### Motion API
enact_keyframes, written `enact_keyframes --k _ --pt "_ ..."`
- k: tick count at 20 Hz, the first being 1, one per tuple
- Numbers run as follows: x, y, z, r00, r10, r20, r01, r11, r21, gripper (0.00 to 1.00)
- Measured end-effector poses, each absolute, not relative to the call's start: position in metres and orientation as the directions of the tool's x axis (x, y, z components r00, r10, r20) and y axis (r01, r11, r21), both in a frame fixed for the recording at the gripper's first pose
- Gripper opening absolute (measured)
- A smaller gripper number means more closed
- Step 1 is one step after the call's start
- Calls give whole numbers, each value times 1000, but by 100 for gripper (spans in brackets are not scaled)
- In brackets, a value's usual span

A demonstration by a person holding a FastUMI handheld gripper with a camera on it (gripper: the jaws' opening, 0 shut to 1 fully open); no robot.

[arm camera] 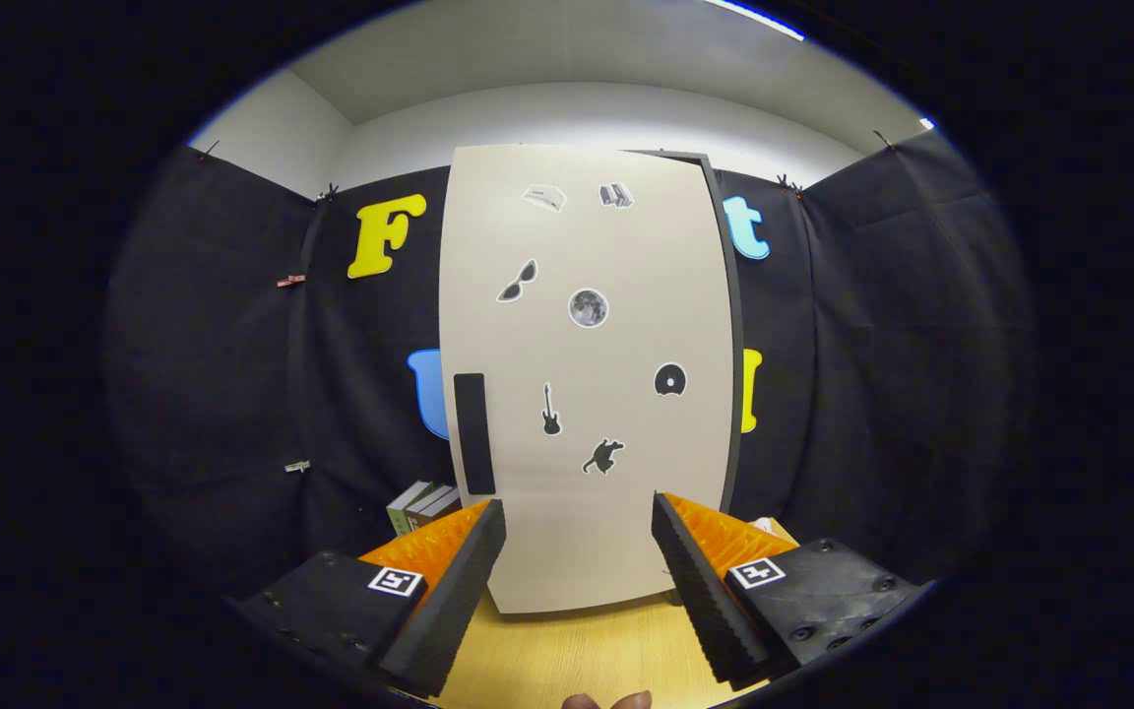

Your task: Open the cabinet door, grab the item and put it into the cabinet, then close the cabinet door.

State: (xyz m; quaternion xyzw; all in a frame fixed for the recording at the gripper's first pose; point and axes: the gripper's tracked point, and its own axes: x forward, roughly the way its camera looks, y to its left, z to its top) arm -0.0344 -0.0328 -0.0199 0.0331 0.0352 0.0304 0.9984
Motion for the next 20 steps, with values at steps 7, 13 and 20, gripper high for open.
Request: enact_keyframes --k 7,13,20 --pt "-35 -35 -21 996 59 -68 -55 996 66 97" --pt "-36 -35 -20 996 61 -67 -56 996 69 97" --pt "-35 -36 -19 996 59 -65 -54 996 71 97"
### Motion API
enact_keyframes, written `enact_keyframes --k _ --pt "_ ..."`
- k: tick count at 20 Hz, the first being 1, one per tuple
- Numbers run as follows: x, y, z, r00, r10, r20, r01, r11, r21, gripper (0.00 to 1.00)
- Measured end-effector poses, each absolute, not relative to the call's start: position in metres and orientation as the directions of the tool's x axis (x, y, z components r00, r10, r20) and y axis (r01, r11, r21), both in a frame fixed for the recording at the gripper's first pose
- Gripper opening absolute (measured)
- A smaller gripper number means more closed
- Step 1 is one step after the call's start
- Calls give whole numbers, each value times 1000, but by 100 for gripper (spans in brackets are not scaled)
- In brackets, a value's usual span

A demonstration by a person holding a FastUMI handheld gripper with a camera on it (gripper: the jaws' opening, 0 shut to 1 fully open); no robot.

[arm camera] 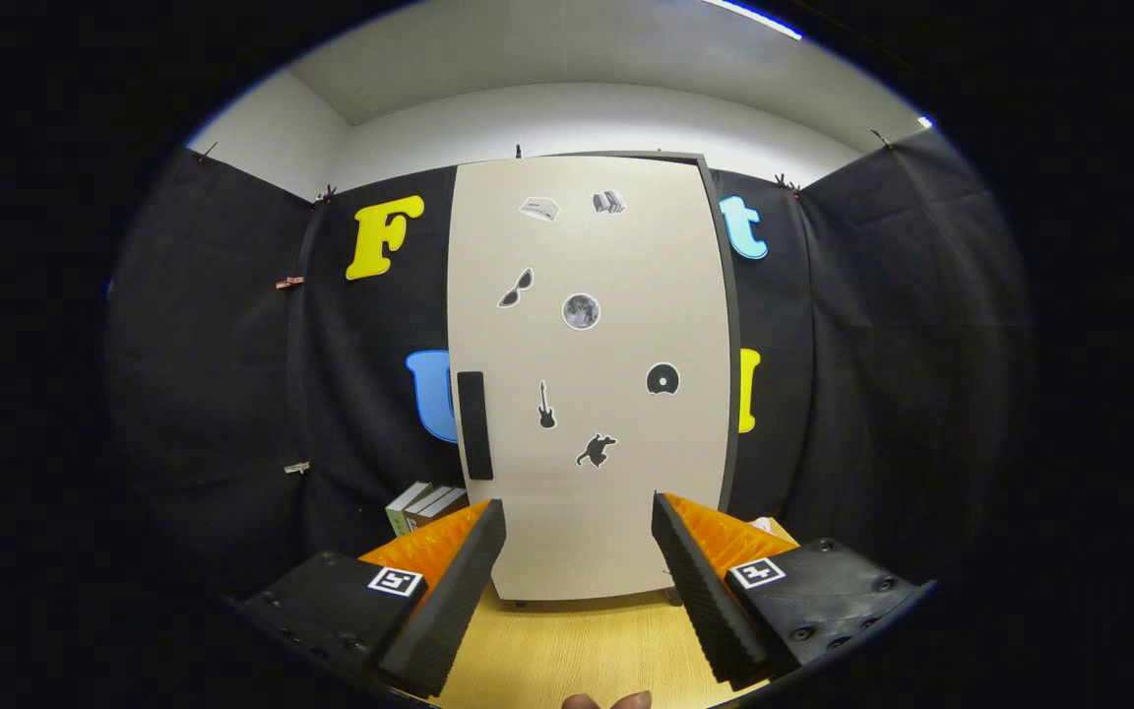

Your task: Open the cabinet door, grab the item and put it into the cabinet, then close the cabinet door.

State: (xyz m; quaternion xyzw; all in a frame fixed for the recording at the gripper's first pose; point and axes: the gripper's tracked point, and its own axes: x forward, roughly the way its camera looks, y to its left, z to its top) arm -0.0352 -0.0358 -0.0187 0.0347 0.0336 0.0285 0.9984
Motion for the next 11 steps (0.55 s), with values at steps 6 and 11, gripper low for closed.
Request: enact_keyframes --k 6,11 --pt "-35 -35 -18 996 60 -63 -56 996 70 97" --pt "-34 -33 -18 996 61 -63 -57 996 69 97"
